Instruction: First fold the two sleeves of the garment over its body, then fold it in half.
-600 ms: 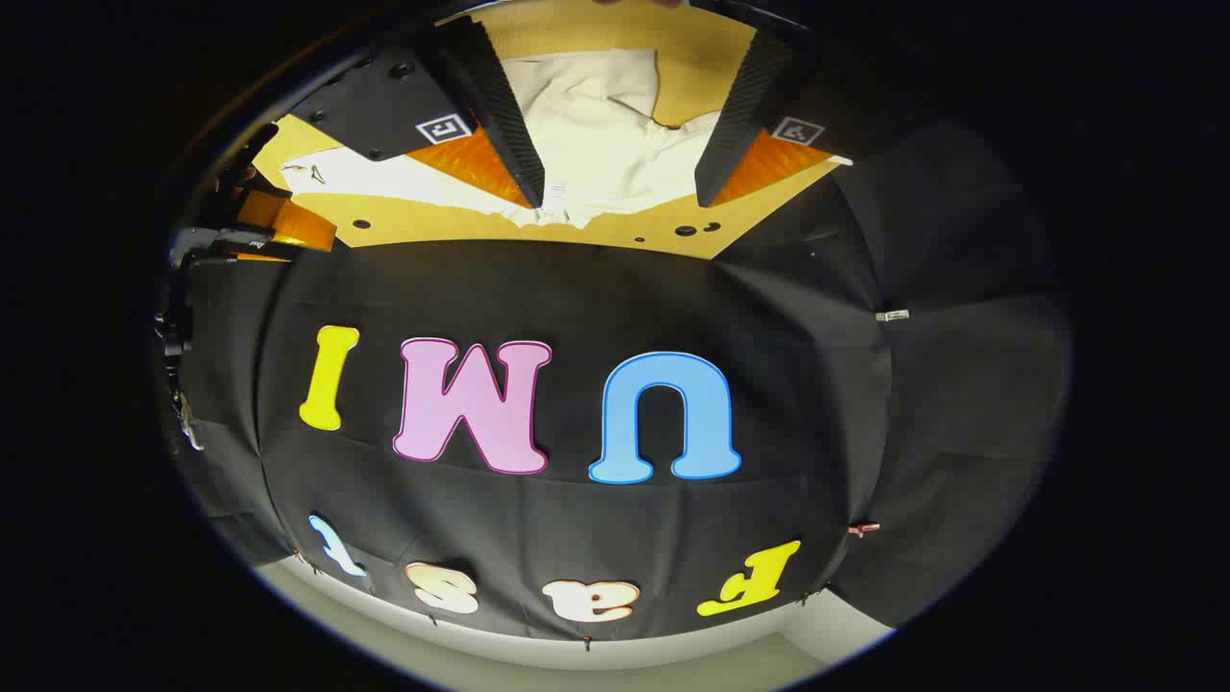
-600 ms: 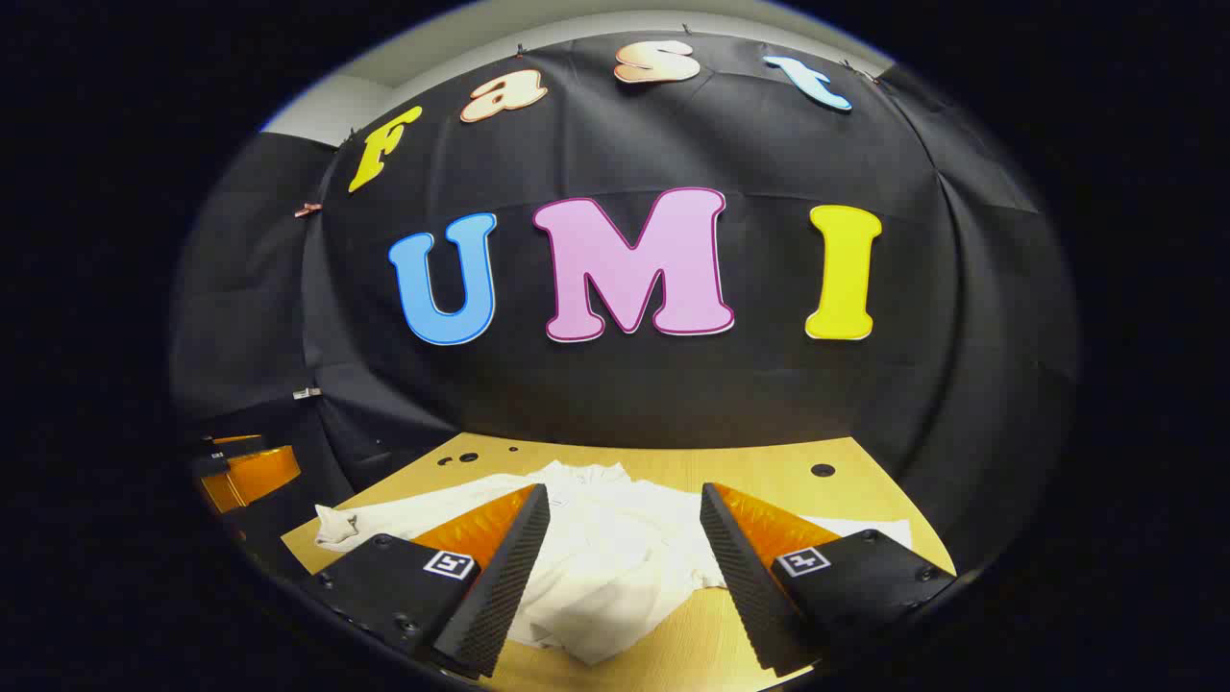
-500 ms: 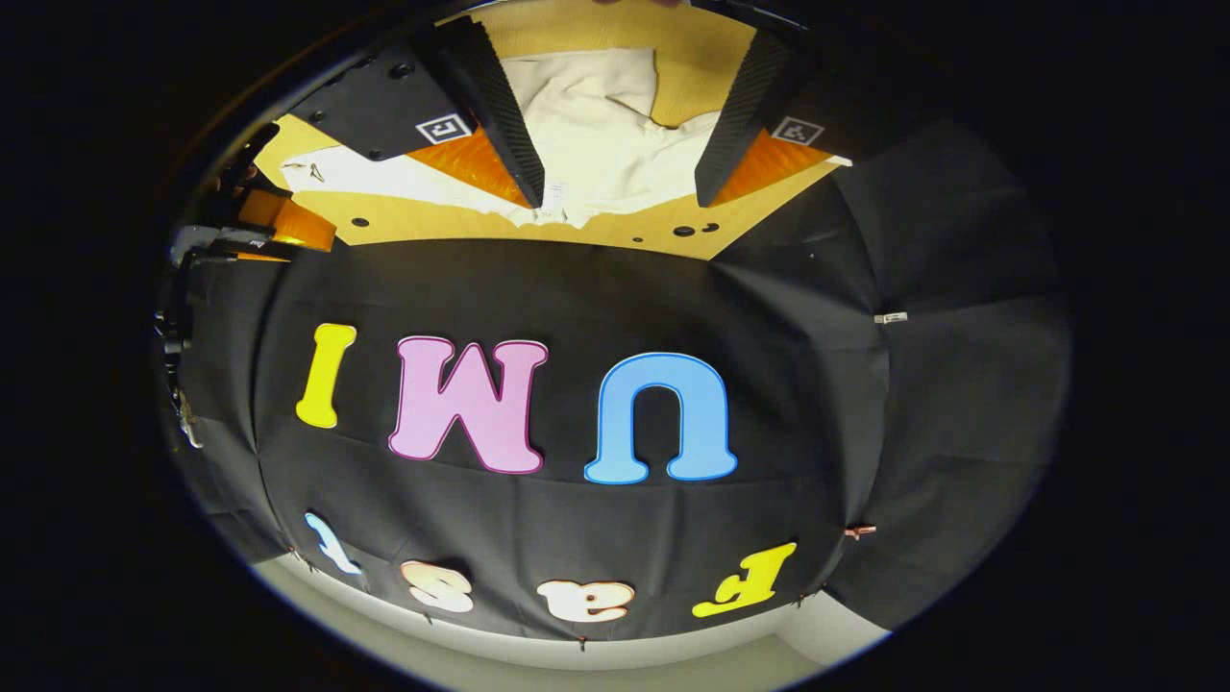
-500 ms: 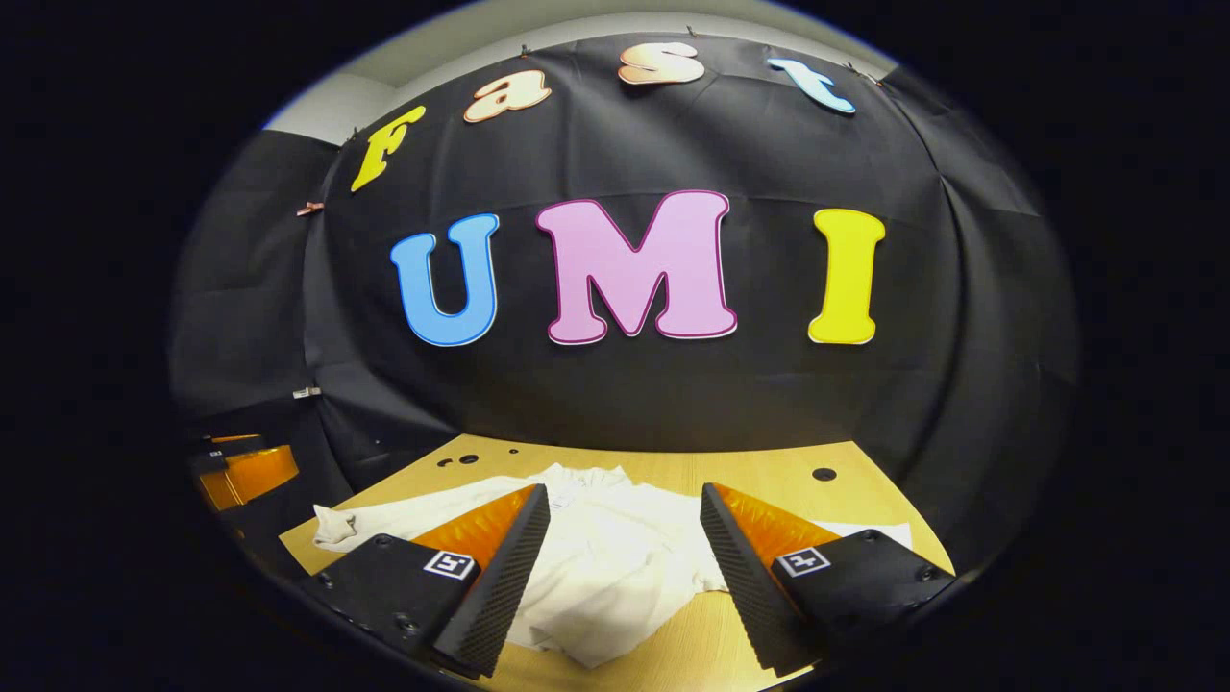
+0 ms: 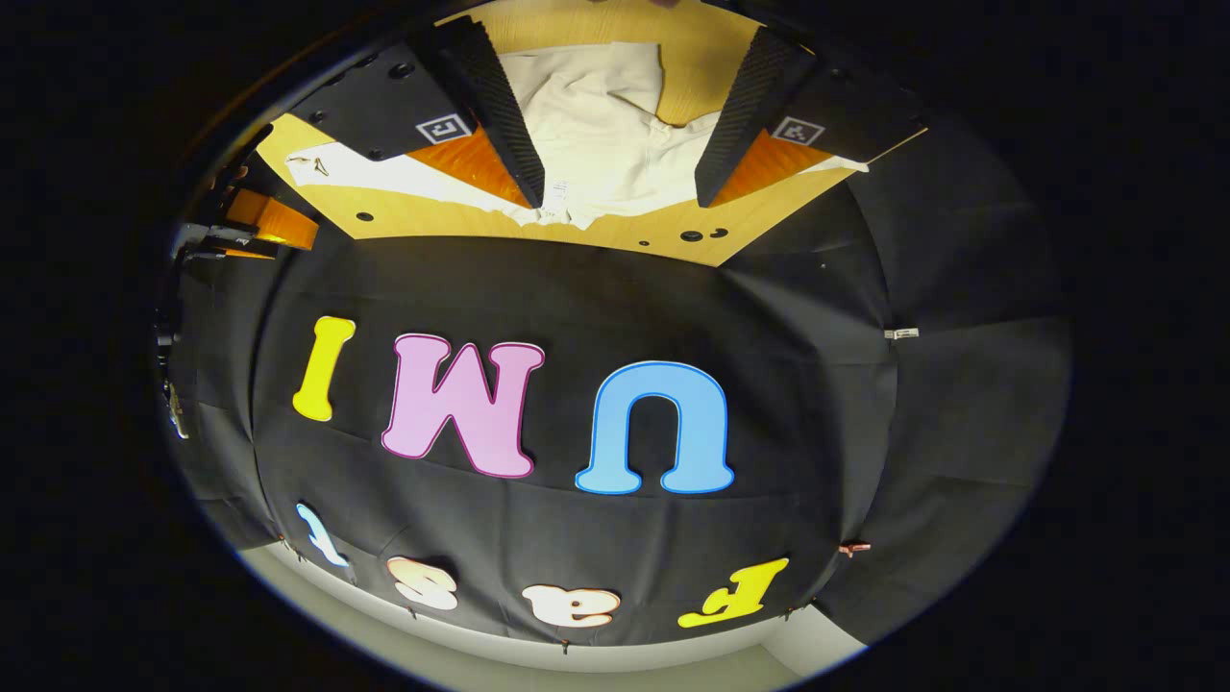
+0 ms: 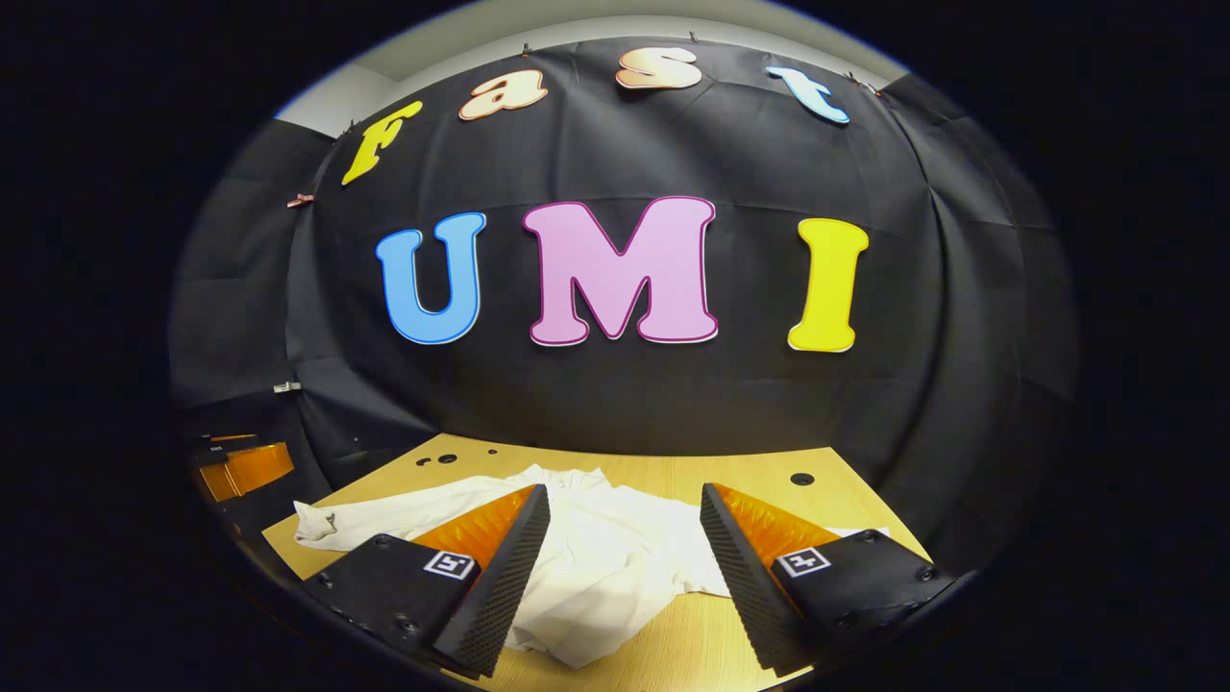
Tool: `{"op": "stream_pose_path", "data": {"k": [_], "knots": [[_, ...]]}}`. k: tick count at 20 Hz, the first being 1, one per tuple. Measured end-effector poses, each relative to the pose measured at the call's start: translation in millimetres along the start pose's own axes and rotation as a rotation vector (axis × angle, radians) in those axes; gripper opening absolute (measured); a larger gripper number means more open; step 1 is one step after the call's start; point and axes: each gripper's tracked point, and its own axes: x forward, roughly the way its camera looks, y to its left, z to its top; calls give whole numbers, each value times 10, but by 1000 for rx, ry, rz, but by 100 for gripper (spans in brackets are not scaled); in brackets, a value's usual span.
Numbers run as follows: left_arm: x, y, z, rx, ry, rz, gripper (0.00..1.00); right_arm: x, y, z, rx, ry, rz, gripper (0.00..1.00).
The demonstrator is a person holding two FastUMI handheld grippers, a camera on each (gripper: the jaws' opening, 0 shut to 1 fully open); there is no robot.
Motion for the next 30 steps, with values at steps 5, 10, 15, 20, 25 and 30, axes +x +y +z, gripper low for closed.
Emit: {"op": "stream_pose_path", "data": {"k": [5, 10, 15, 20, 25, 30], "knots": [[76, 26, -69, 8, 20, -24, 97, -8, -26, -84, 2, 29, -28, 97], [94, 7, -111, 15, 35, -46, 97, 34, -149, -137, 13, 40, -76, 97], [145, -17, -168, 13, 49, -56, 98, 149, -514, -238, 4, 65, -161, 97], [234, 35, -283, 15, 74, -29, 97, 353, -1058, -519, -37, 152, -244, 97], [325, 167, -375, 12, 105, 32, 97, 551, -1693, -784, -16, 236, -335, 97], [405, 354, -514, -26, 144, 116, 97, 710, -2371, -1169, -5, 355, -415, 98]]}}
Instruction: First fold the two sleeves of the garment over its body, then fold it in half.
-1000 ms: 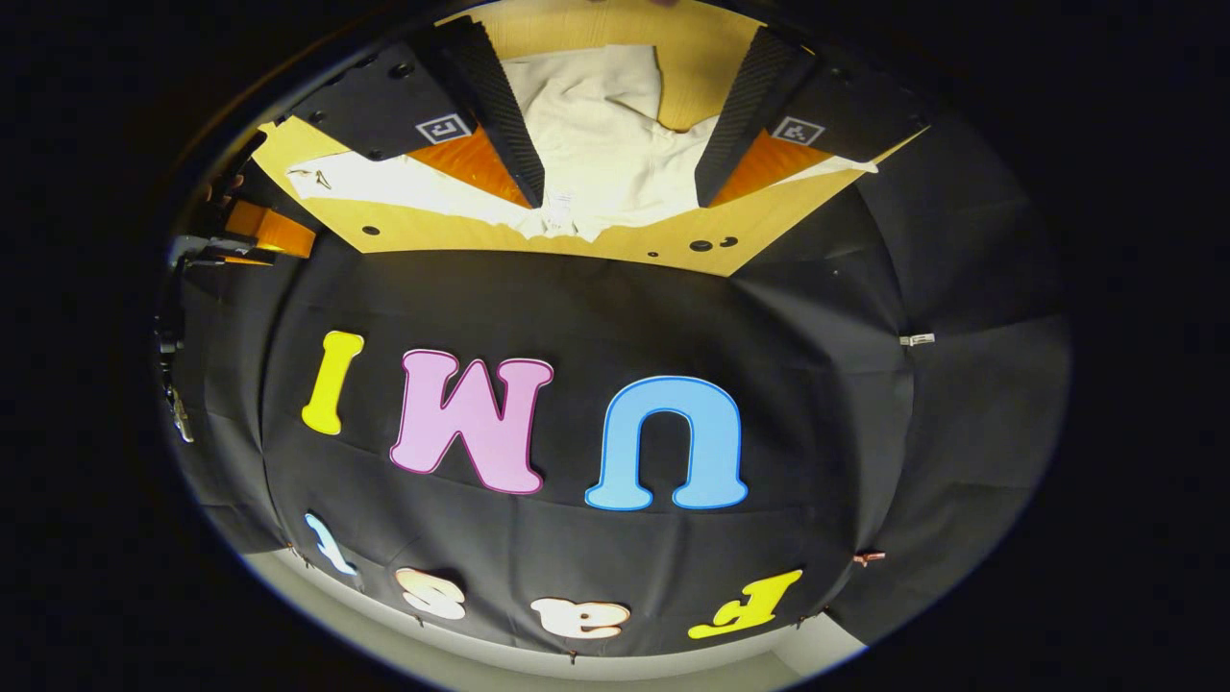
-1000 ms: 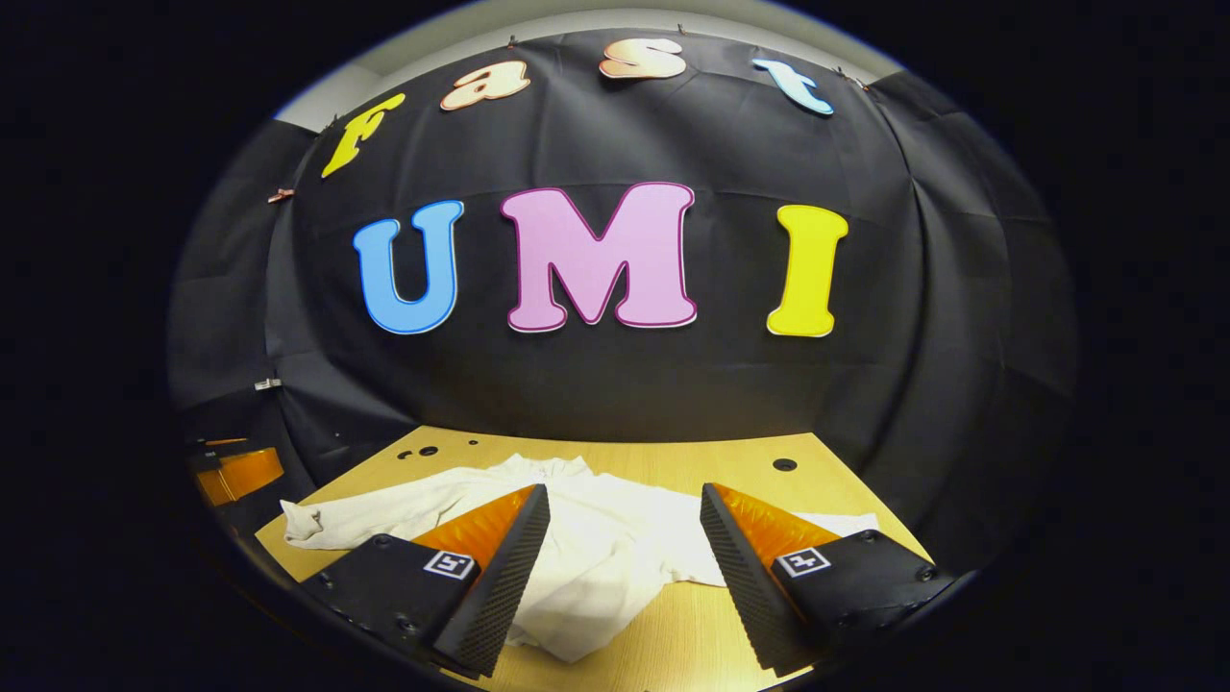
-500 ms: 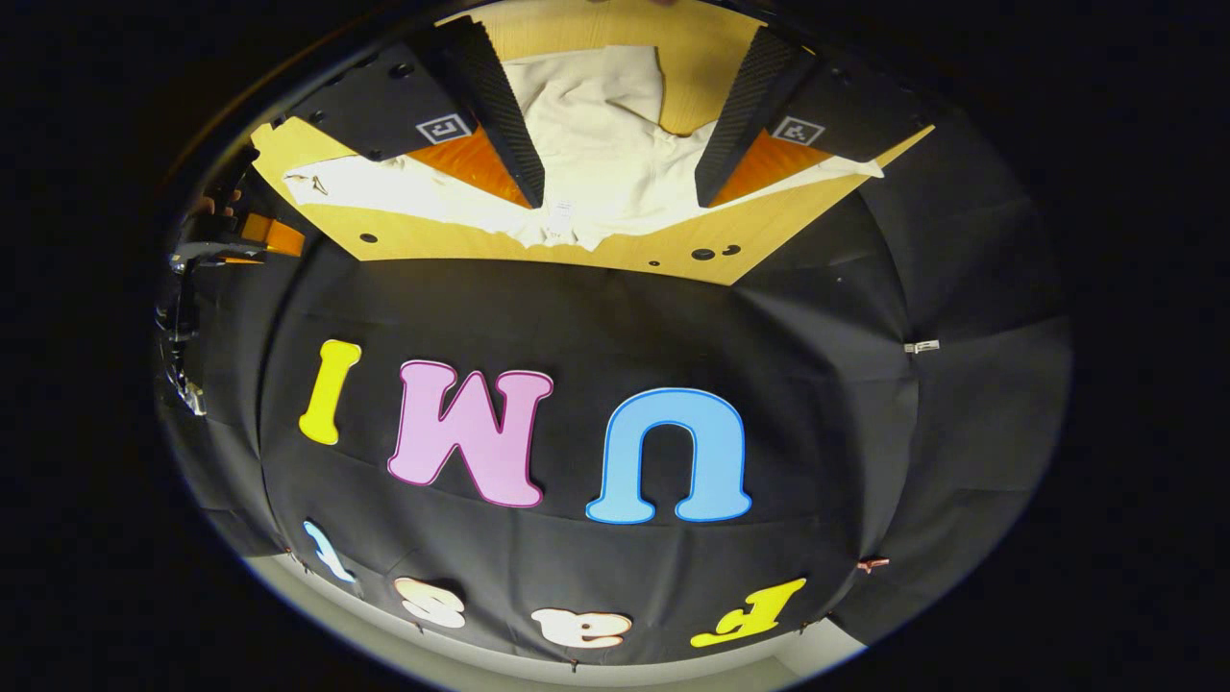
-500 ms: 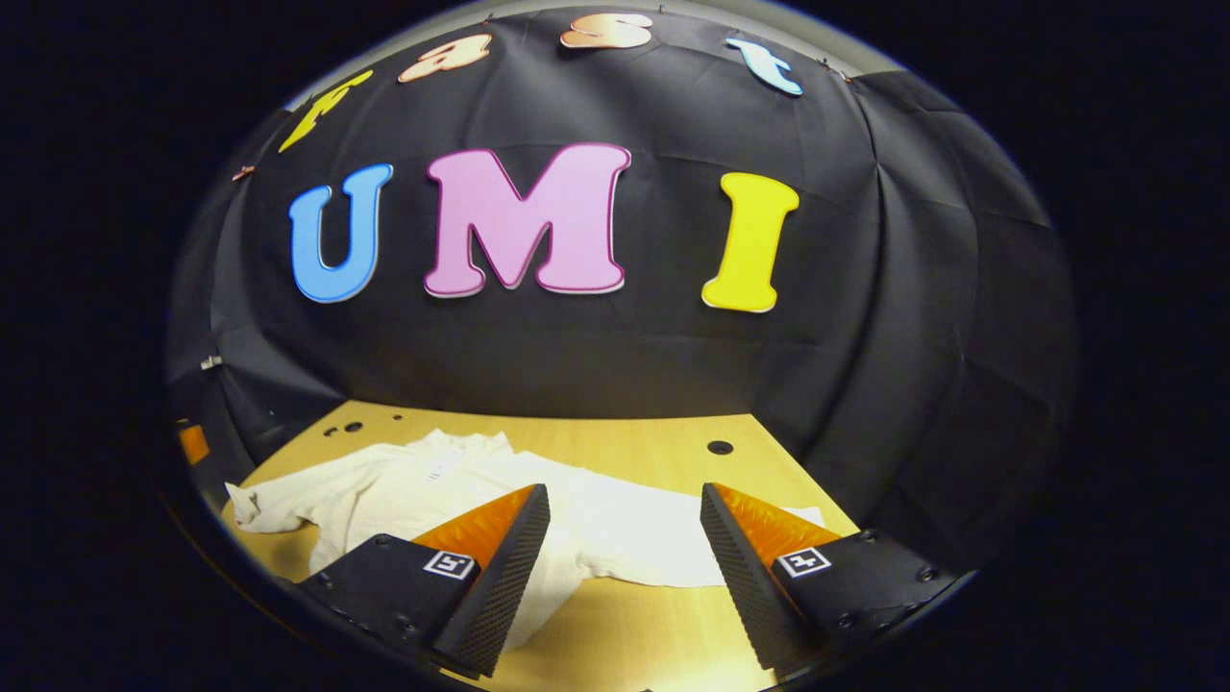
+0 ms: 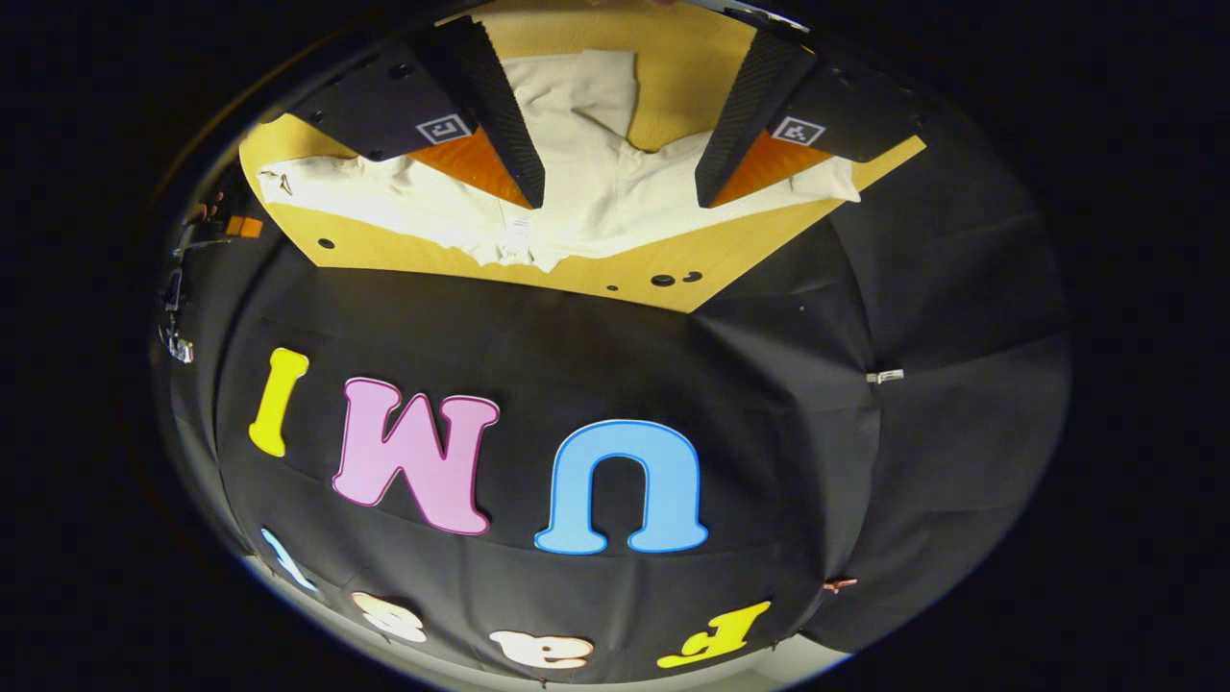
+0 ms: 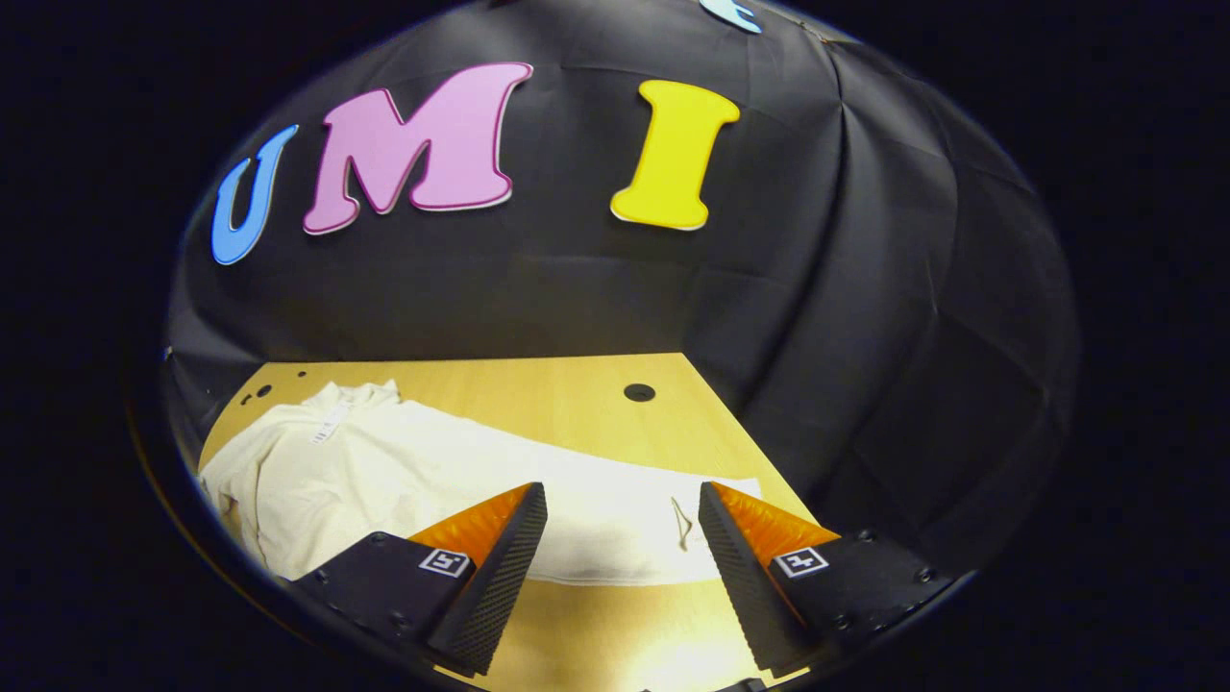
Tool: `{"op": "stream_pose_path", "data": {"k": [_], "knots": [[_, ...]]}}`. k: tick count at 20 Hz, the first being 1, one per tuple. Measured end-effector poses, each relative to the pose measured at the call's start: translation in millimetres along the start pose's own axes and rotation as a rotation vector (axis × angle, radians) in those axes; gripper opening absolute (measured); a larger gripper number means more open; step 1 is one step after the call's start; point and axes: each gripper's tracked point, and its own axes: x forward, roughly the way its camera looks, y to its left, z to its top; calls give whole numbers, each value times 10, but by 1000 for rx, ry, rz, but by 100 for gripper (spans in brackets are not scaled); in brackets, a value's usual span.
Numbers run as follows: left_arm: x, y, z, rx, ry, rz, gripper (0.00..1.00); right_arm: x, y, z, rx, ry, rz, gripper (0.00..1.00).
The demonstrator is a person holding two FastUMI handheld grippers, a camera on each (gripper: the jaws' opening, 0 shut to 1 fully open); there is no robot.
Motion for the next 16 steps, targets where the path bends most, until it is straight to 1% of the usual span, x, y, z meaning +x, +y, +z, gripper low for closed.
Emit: {"op": "stream_pose_path", "data": {"k": [3, 7, 9, 10, 14, 16], "knots": [[34, 115, -22, 19, 18, 51, 98, 224, -215, -207, 2, 86, -20, 98], [80, 201, 29, 11, 20, 104, 98, 558, -497, -516, -8, 184, -45, 98], [89, 217, 64, 8, 18, 133, 97, 658, -540, -650, -2, 235, -55, 98], [85, 199, 88, 5, 17, 141, 97, 770, -604, -716, 5, 253, -55, 98], [108, 94, 23, 5, 46, 158, 98, 974, -777, -1002, 31, 345, -50, 98], [133, -1, -6, 5, 53, 157, 97, 1057, -875, -1143, 5, 381, -60, 98]]}}
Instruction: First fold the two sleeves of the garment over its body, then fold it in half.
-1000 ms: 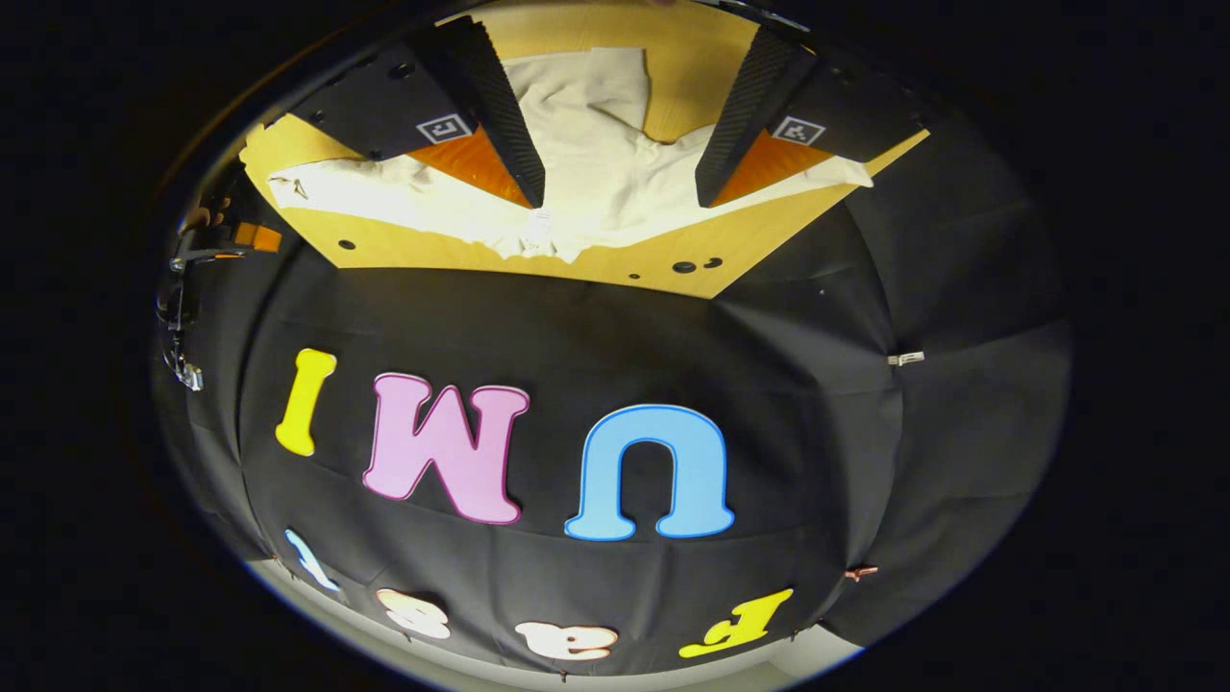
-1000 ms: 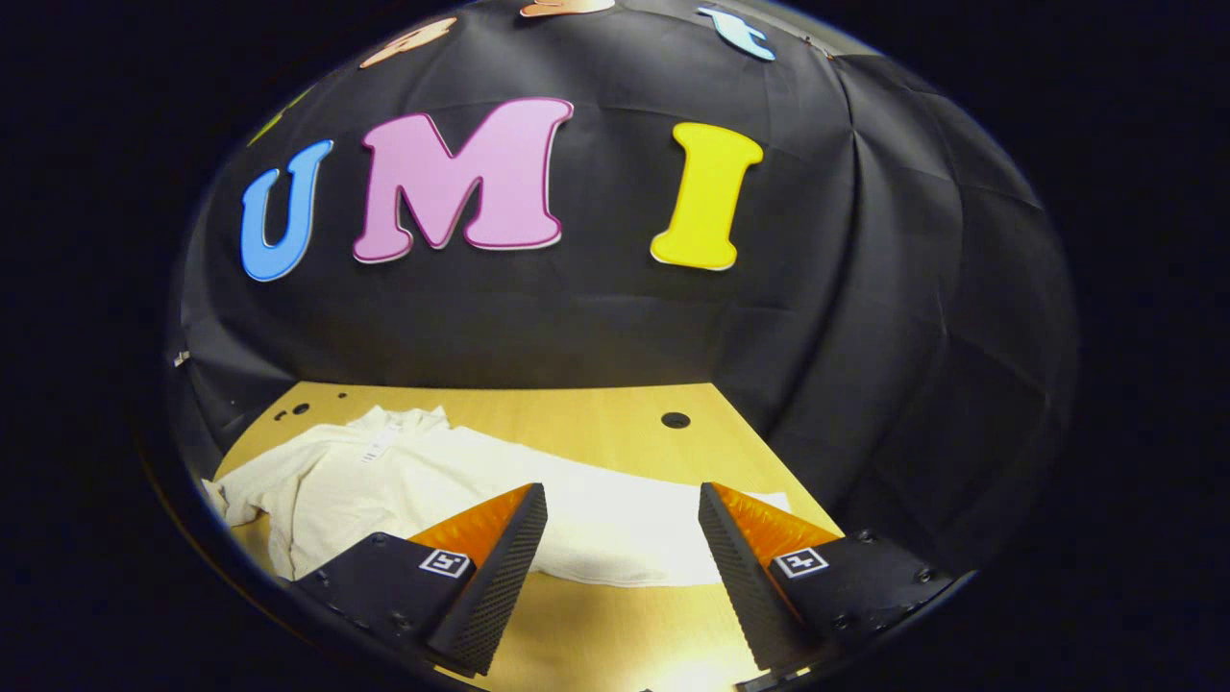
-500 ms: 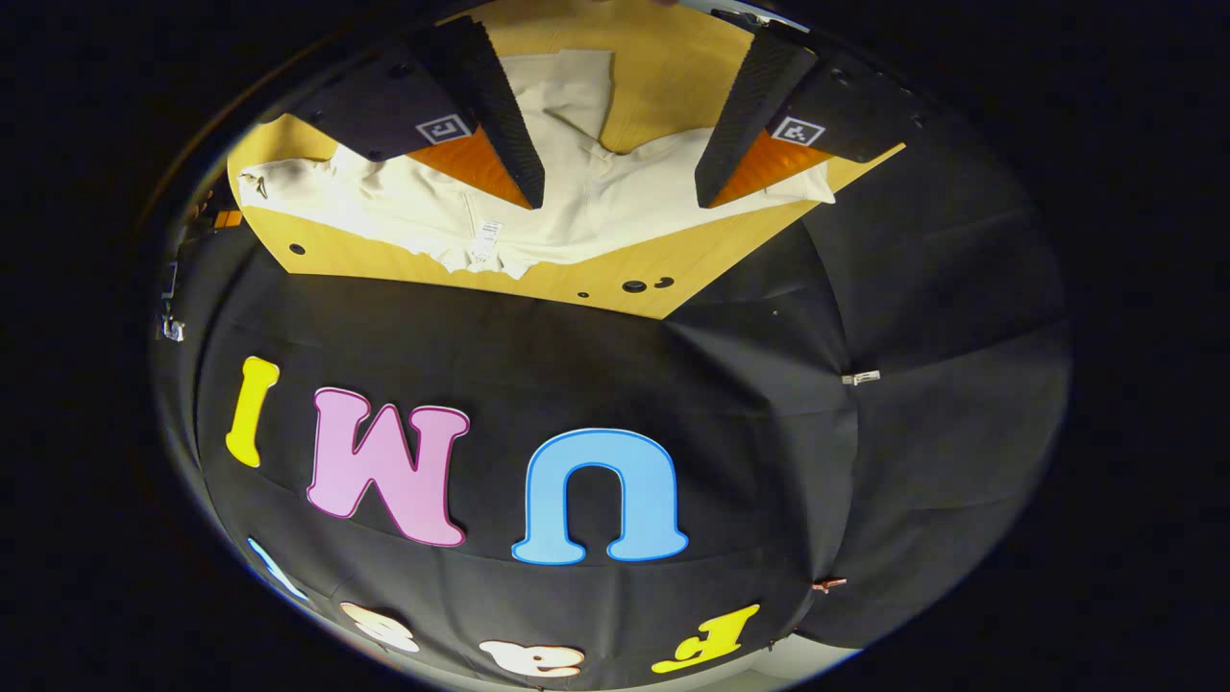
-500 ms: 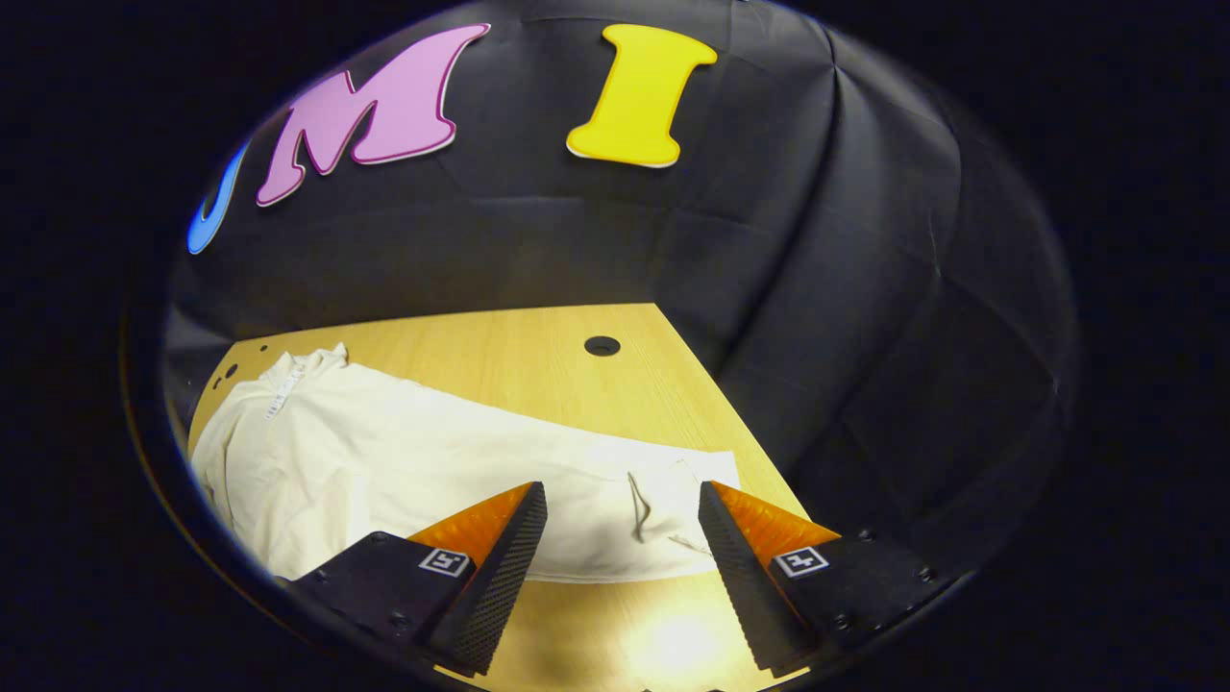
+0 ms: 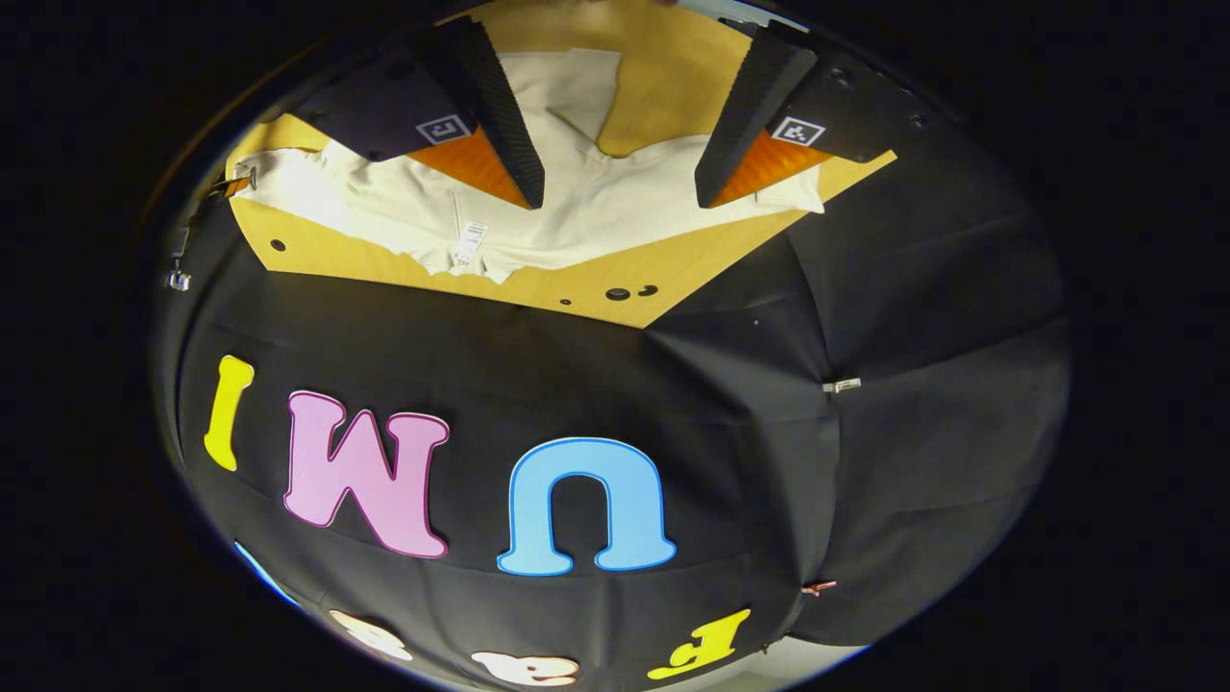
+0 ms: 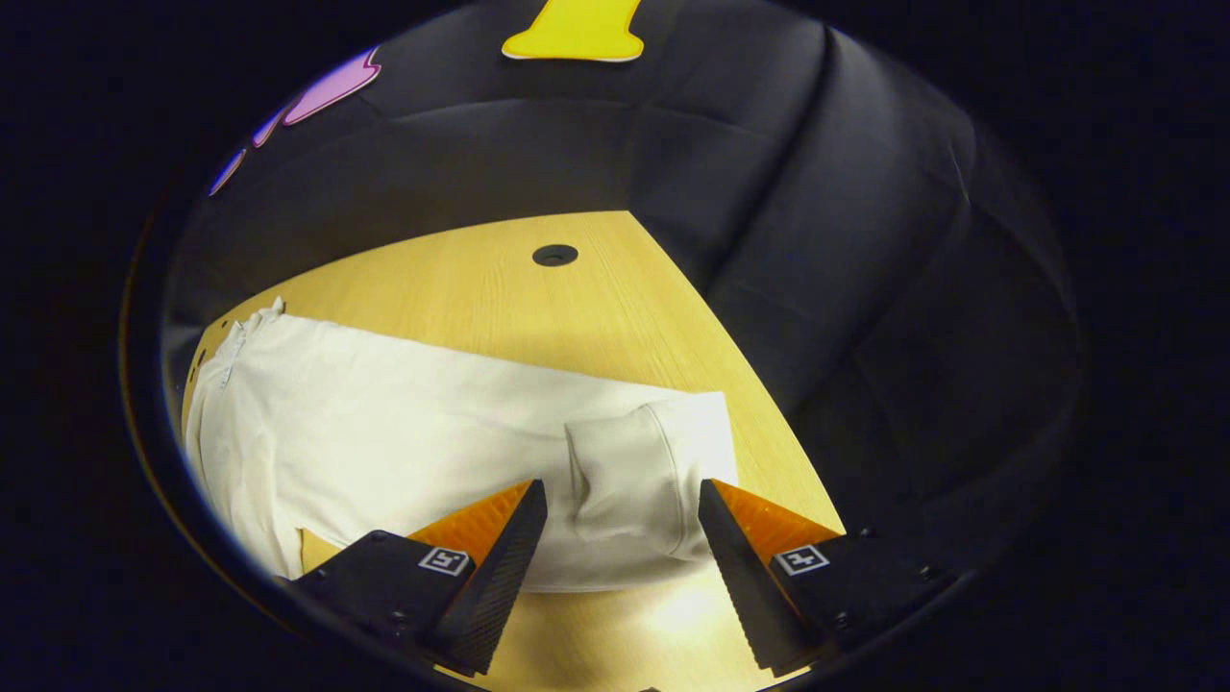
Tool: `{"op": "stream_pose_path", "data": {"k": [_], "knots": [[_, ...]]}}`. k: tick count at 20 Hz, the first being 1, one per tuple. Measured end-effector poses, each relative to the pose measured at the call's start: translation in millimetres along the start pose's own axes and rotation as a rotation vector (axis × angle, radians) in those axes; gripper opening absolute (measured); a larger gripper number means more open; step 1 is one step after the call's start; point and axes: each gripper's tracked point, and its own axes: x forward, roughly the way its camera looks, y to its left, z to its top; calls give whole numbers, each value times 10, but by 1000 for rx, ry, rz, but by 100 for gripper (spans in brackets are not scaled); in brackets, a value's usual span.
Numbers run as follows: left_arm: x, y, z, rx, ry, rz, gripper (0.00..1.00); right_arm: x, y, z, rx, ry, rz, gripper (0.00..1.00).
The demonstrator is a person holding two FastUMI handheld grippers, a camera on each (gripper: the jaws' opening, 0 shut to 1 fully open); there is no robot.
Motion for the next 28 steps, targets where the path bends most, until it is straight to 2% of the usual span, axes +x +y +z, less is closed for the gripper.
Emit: {"op": "stream_pose_path", "data": {"k": [5, 9, 11, 12, 13, 14, 16, 22, 28], "knots": [[-23, -226, 27, 60, 3, -34, 98, 151, -15, -73, 85, 49, 56, 97], [-95, -473, -9, 97, 5, -87, 97, 139, 2, -63, 66, 32, 87, 96], [-110, -568, -57, 97, 16, -112, 97, 113, 111, -50, 48, 26, 102, 64], [-109, -599, -67, 97, 20, -122, 97, 117, 152, -66, 23, 16, 93, 59], [-104, -632, -82, 99, 23, -131, 97, 132, 190, -65, 0, 13, 96, 39], [-107, -657, -77, 102, 22, -140, 97, 130, 211, -60, -3, 14, 91, 36], [-109, -671, -66, 106, 21, -156, 97, 112, 258, -32, 25, 18, 110, 18], [-130, -418, -43, 66, 23, -128, 97, -251, 489, 409, 30, -74, 163, 16], [-181, -50, -89, -1, 8, -95, 98, -709, 1208, 1110, -43, -197, 258, 16]]}}
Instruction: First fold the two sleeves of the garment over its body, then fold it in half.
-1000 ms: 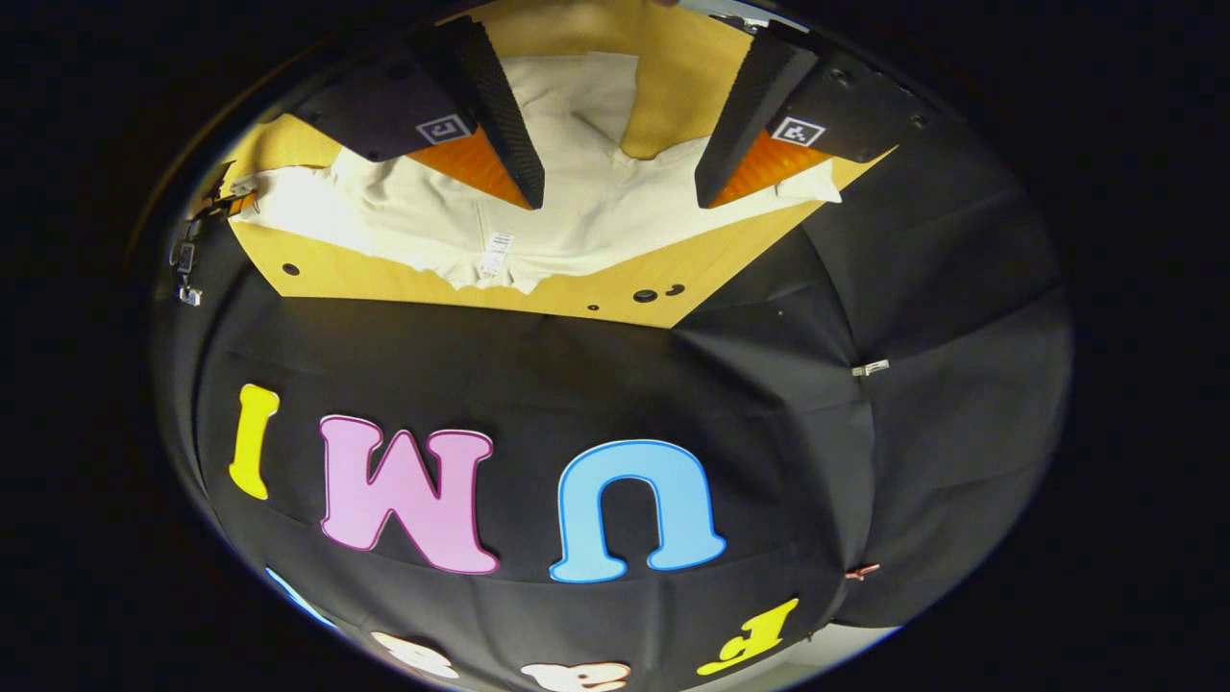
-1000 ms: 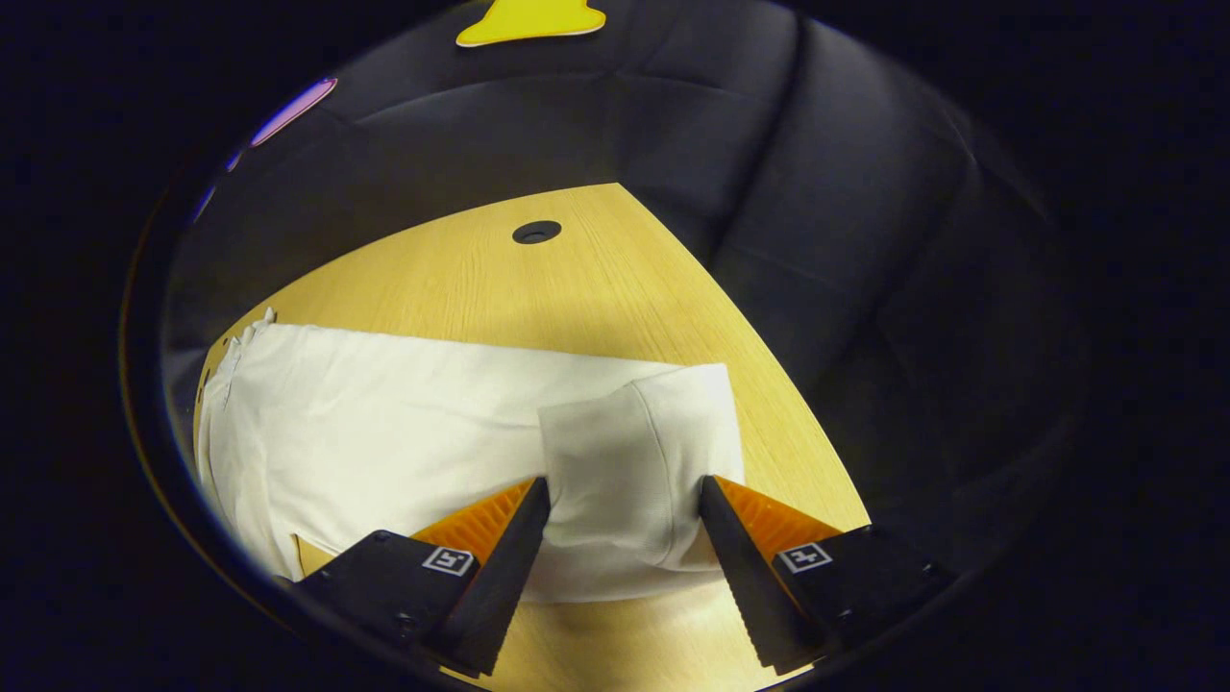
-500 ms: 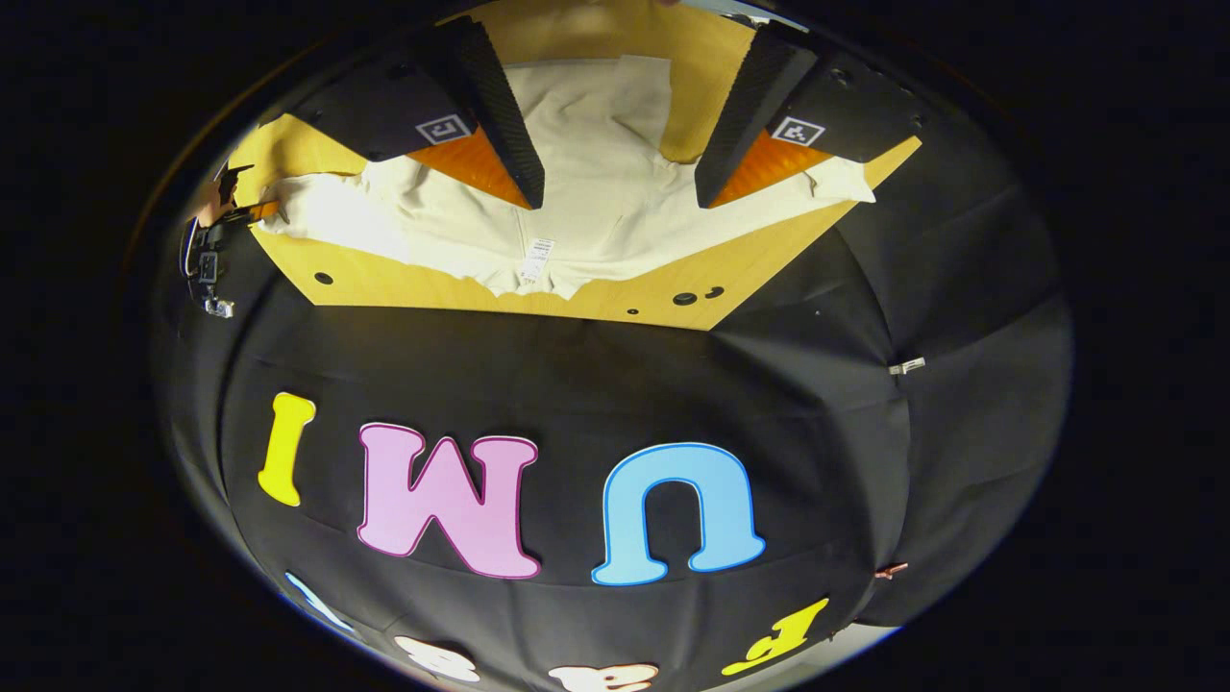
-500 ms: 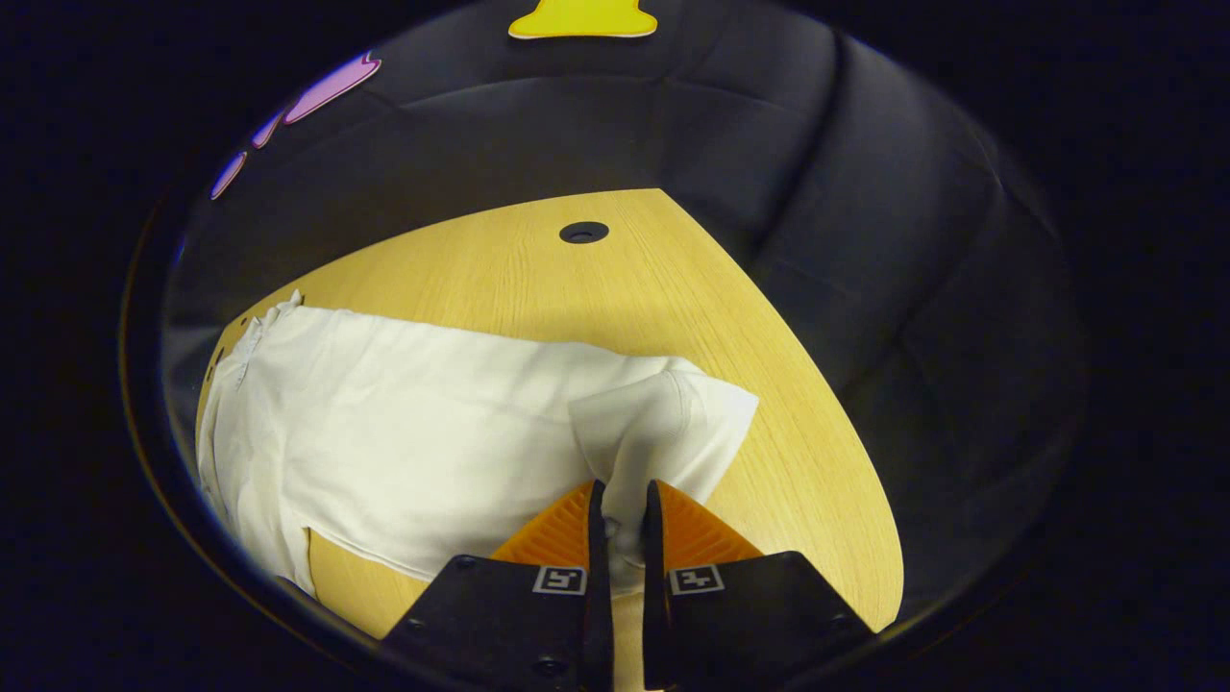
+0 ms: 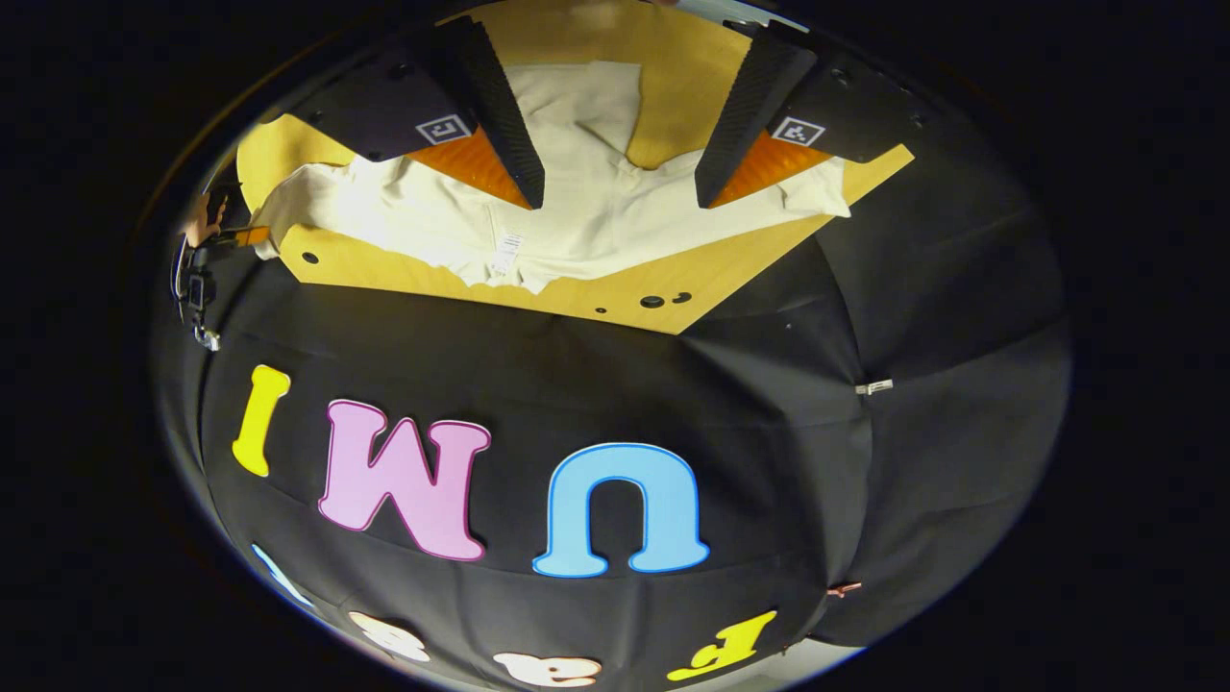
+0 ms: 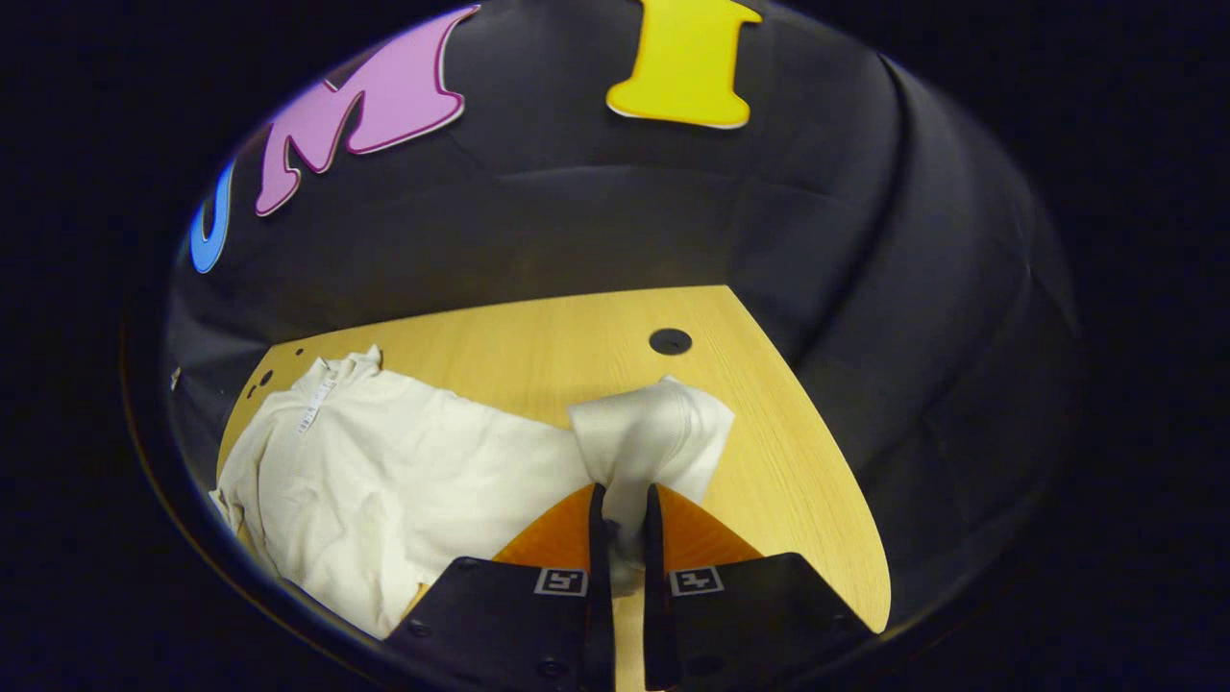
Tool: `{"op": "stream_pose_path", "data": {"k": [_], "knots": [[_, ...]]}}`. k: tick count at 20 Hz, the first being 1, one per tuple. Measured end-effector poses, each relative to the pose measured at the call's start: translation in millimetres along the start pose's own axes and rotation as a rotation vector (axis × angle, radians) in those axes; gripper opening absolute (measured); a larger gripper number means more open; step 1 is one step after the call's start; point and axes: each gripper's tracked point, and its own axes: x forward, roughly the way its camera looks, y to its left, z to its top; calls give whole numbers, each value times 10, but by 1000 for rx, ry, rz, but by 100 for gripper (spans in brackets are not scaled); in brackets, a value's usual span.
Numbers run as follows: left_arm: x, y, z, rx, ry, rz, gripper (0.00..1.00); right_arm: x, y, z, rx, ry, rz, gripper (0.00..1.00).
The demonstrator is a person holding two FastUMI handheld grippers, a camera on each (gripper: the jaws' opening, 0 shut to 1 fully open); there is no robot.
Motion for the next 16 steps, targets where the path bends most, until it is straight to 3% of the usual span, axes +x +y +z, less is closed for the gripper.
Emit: {"op": "stream_pose_path", "data": {"k": [10, 16], "knots": [[-116, 655, -76, -106, -23, 68, 98, -134, 1919, 864, -90, -118, 229, 16], [-51, 1142, -70, -151, -33, 107, 97, -143, 3341, 907, -216, -166, 361, 16]]}}
